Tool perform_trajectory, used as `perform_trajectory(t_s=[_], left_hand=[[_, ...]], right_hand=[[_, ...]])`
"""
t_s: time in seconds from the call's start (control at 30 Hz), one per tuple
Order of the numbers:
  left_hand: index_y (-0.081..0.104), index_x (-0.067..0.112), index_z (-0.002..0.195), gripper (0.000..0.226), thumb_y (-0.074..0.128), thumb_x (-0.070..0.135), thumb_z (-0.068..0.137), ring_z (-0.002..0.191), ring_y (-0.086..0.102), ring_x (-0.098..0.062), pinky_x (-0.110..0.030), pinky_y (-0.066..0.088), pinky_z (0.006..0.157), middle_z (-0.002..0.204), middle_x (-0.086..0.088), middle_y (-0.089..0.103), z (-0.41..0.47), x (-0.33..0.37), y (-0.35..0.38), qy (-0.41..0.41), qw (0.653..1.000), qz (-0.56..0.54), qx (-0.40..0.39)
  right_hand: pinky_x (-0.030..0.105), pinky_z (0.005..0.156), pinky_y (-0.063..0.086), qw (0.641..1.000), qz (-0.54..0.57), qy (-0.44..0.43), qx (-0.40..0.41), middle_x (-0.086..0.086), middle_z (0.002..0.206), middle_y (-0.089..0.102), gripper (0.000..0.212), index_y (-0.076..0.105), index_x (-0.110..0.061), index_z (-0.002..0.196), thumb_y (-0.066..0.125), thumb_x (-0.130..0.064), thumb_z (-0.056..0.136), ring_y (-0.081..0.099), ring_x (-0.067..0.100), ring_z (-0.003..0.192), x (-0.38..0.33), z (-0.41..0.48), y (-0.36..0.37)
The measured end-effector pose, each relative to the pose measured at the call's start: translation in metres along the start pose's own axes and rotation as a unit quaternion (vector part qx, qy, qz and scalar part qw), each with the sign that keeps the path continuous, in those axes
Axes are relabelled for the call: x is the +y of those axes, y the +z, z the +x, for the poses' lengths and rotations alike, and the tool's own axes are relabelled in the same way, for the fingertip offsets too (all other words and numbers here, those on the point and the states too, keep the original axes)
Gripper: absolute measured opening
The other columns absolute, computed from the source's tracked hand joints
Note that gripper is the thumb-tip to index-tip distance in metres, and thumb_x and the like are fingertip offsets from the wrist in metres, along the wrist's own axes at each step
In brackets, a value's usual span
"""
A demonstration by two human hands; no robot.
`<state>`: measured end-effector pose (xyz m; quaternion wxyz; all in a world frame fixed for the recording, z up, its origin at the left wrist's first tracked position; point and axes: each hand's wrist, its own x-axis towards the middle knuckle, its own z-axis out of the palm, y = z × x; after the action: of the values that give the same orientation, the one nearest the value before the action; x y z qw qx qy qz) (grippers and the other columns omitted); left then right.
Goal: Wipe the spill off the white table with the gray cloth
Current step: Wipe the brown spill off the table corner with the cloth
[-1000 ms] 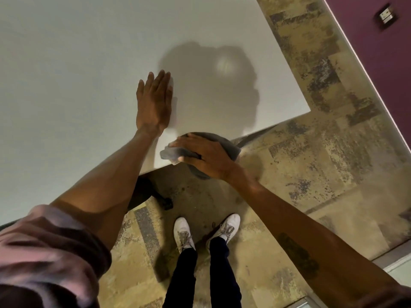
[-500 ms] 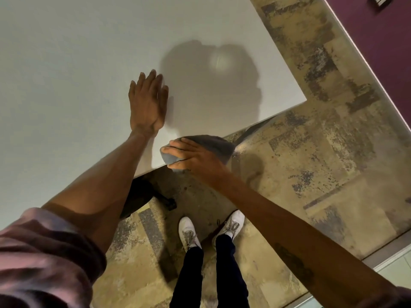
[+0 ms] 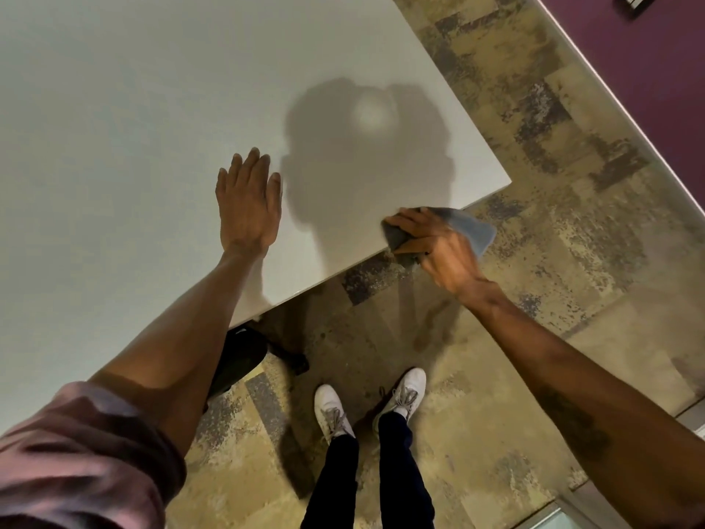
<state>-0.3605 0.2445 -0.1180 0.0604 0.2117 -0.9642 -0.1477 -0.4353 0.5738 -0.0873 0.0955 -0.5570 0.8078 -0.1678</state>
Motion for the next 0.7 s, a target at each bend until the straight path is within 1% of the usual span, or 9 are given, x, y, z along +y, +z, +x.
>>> perform_trajectory(t_s=[0.03,0.07,0.13,0.2,0.3,0.37,0.4,0.5,0.7], left_hand=[[0.046,0.015,0.150,0.054,0.021,0.040,0.109,0.154,0.029,-0.029,-0.049,0.021,0.126,0.161,-0.004,0.041,0.000,0.001,0.000,-0.002,1.000,0.003,-0.001],[0.046,0.015,0.150,0.055,0.021,0.040,0.108,0.154,0.029,-0.029,-0.049,0.021,0.126,0.161,-0.004,0.041,0.001,0.001,0.001,-0.003,1.000,0.007,-0.004],[0.047,0.015,0.148,0.054,0.021,0.041,0.108,0.153,0.030,-0.029,-0.049,0.022,0.125,0.160,-0.004,0.042,0.003,0.002,0.000,-0.003,1.000,0.019,-0.009],[0.048,0.014,0.145,0.052,0.022,0.041,0.108,0.150,0.033,-0.030,-0.050,0.025,0.123,0.156,-0.005,0.045,0.006,0.002,-0.001,0.002,1.000,0.023,-0.008],[0.048,0.014,0.142,0.050,0.024,0.042,0.108,0.145,0.038,-0.031,-0.051,0.030,0.120,0.151,-0.005,0.047,0.008,0.002,-0.001,0.008,1.000,0.025,-0.008],[0.048,0.014,0.142,0.049,0.025,0.041,0.108,0.143,0.039,-0.031,-0.051,0.032,0.118,0.150,-0.005,0.048,0.007,0.003,-0.001,0.009,1.000,0.022,-0.006],[0.048,0.014,0.142,0.049,0.025,0.041,0.108,0.142,0.040,-0.031,-0.051,0.033,0.117,0.148,-0.005,0.048,0.007,0.003,-0.001,0.012,1.000,0.022,-0.005],[0.047,0.014,0.140,0.047,0.025,0.040,0.108,0.139,0.043,-0.030,-0.051,0.035,0.115,0.146,-0.005,0.049,0.007,0.003,-0.002,0.019,0.999,0.027,-0.001],[0.050,0.009,0.131,0.042,0.027,0.036,0.107,0.129,0.048,-0.032,-0.049,0.040,0.107,0.138,-0.007,0.053,0.007,0.005,-0.006,0.025,0.999,0.042,-0.005]], right_hand=[[0.032,0.126,0.018,1.000,0.000,-0.010,-0.021,0.023,0.130,0.063,0.013,0.079,-0.007,0.098,0.072,-0.010,0.087,0.048,0.038,0.131,-0.002,0.001,0.000],[0.047,0.123,0.026,1.000,0.008,0.020,-0.012,0.021,0.130,0.063,0.022,0.079,-0.007,0.097,0.061,-0.019,0.093,0.049,0.040,0.131,-0.010,0.000,0.004],[0.060,0.117,0.029,0.987,0.055,0.137,0.069,0.018,0.133,0.062,0.035,0.079,-0.007,0.096,0.048,-0.020,0.088,0.047,0.036,0.135,-0.029,-0.006,0.024],[0.051,0.122,0.021,0.984,0.045,0.141,0.097,0.019,0.134,0.062,0.024,0.079,-0.007,0.098,0.062,-0.008,0.081,0.045,0.032,0.136,-0.034,-0.006,0.036],[0.032,0.126,0.010,0.995,0.046,-0.024,0.084,0.023,0.125,0.066,0.021,0.079,-0.005,0.098,0.079,-0.007,0.077,0.050,0.036,0.128,-0.028,0.014,0.046],[0.048,0.122,0.023,0.992,0.091,-0.019,0.088,0.024,0.124,0.067,0.016,0.079,-0.003,0.094,0.073,-0.015,0.085,0.056,0.045,0.123,-0.052,0.027,0.067],[0.053,0.118,0.027,0.990,0.105,0.008,0.098,0.022,0.126,0.066,0.014,0.079,-0.004,0.095,0.074,-0.008,0.082,0.055,0.045,0.125,-0.071,0.031,0.081],[0.045,0.119,0.028,0.978,0.135,0.033,0.158,0.014,0.130,0.066,0.033,0.075,-0.005,0.108,0.068,0.009,0.079,0.052,0.035,0.131,-0.111,0.041,0.106],[0.039,0.121,0.027,0.971,0.167,-0.031,0.170,0.012,0.134,0.062,0.037,0.068,-0.003,0.120,0.070,0.008,0.085,0.047,0.029,0.135,-0.102,0.043,0.103]])
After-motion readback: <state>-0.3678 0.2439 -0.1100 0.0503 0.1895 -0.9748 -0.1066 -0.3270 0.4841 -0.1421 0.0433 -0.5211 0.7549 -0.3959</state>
